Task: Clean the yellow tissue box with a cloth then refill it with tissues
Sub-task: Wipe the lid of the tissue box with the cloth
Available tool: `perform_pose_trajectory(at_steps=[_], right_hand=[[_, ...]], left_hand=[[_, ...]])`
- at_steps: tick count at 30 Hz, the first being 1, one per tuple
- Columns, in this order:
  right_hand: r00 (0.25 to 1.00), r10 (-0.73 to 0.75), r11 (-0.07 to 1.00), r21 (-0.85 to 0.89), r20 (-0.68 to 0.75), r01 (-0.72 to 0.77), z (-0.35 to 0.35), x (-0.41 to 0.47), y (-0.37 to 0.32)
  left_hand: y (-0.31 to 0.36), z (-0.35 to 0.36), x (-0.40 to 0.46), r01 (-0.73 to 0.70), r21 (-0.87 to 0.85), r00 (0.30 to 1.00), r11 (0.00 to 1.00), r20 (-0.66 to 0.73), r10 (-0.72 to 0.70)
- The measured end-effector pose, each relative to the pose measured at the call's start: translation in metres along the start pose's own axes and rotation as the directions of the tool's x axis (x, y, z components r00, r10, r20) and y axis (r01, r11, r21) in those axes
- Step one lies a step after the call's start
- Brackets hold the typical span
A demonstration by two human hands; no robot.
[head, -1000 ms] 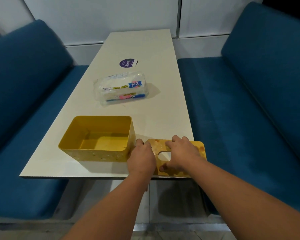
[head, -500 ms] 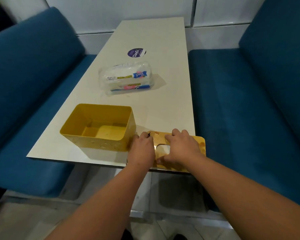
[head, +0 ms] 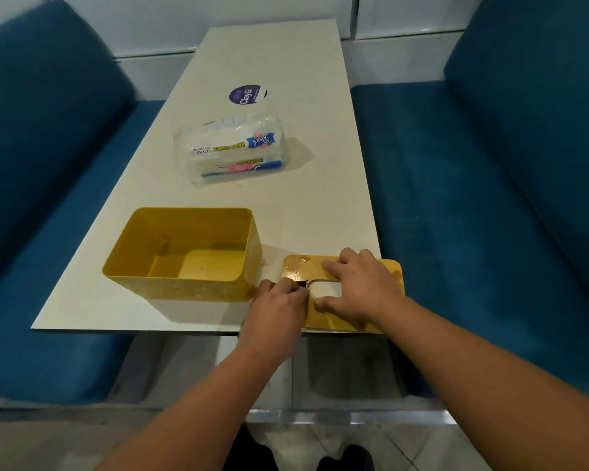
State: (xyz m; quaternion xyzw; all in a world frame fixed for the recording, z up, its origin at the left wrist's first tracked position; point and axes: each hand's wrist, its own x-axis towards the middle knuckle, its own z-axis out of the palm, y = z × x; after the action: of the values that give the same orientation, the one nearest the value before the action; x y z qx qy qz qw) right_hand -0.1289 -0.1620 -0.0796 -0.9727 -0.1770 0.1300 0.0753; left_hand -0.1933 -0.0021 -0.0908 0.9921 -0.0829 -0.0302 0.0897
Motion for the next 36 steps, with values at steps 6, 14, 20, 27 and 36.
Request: perform_pose_trajectory(at_steps=[6, 14, 20, 27, 36], right_hand=[[1.000, 0.010, 1.000, 0.001, -0.004, -0.010, 0.000, 0.005, 0.001], [1.000, 0.017, 1.000, 0.007, -0.011, -0.017, 0.000, 0.008, 0.000], [0.999, 0.025, 1.000, 0.006, -0.021, -0.025, 0.000, 0.008, -0.001], [1.000, 0.024, 1.000, 0.009, -0.018, -0.024, 0.000, 0.008, 0.000], [1.000, 0.022, 1.000, 0.015, -0.014, -0.022, 0.000, 0.006, -0.001]], left_hand=[[-0.003, 0.003, 0.012, 0.027, -0.033, 1.000, 0.999, 0.002, -0.027], [-0.003, 0.006, -0.006, -0.033, -0.039, 0.999, 0.999, 0.000, 0.033], [0.002, -0.003, 0.015, 0.065, -0.006, 0.998, 0.998, 0.014, -0.065], [0.014, -0.014, 0.018, 0.257, -0.232, 0.952, 0.938, -0.103, -0.287], [0.011, -0.004, 0.068, 0.276, -0.134, 0.955, 0.952, -0.073, -0.287]])
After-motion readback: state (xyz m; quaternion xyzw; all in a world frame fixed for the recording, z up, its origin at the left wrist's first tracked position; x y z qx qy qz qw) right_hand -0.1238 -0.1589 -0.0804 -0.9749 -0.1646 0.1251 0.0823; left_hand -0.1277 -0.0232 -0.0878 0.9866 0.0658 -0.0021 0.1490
